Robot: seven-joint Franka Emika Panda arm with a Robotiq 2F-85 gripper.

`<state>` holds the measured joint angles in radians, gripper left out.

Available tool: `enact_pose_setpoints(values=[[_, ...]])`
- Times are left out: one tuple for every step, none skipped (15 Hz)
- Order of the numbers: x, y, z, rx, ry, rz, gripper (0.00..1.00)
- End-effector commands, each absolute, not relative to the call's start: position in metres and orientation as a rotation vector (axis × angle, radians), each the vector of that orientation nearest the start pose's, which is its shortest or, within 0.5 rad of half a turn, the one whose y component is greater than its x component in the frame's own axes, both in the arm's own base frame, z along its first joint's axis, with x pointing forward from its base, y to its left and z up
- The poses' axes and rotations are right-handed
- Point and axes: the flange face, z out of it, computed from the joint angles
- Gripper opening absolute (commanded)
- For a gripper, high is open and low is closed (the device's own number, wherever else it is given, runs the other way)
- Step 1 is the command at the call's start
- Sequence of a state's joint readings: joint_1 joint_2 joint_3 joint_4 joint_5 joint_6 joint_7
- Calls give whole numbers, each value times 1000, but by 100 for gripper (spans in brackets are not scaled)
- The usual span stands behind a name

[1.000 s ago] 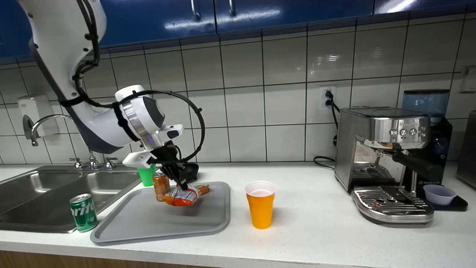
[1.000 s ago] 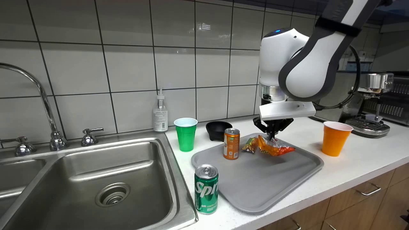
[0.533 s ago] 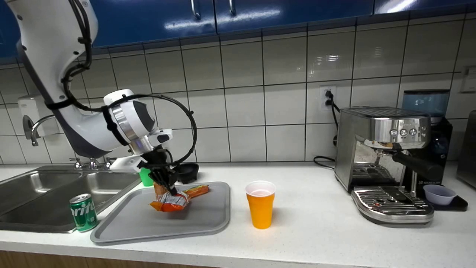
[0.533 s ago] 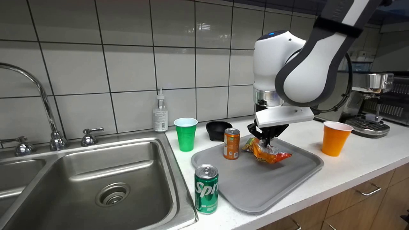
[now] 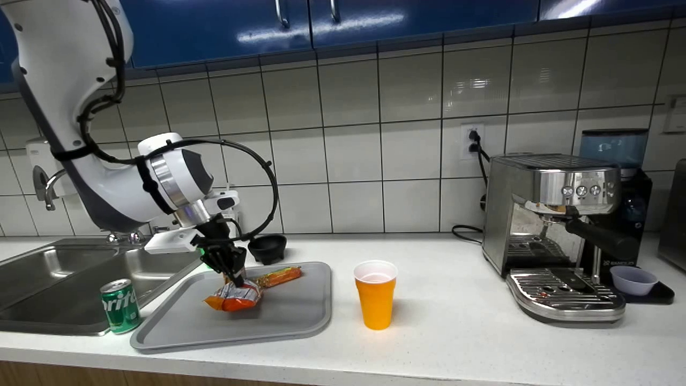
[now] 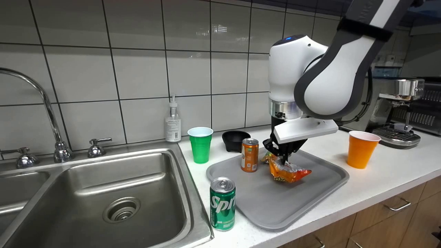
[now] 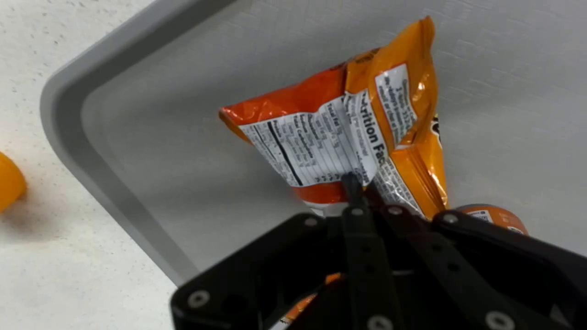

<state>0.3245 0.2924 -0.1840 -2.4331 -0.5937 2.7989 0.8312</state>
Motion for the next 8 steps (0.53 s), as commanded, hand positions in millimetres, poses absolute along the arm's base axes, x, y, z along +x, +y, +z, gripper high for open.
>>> enact_pose_setpoints(values=[[480,90,197,-3323,161,-312,28],[481,87,198,-3323,169,-313,34],[482,86,198,-3324,175,-313,40],[483,83,199,-3324,186,-315,48],[483,81,200,-3323,196,-318,55],[484,78,201,-3321,210,-321,63],[485,74,203,-3320,227,-326,70],[486,68,205,-3319,249,-332,79]])
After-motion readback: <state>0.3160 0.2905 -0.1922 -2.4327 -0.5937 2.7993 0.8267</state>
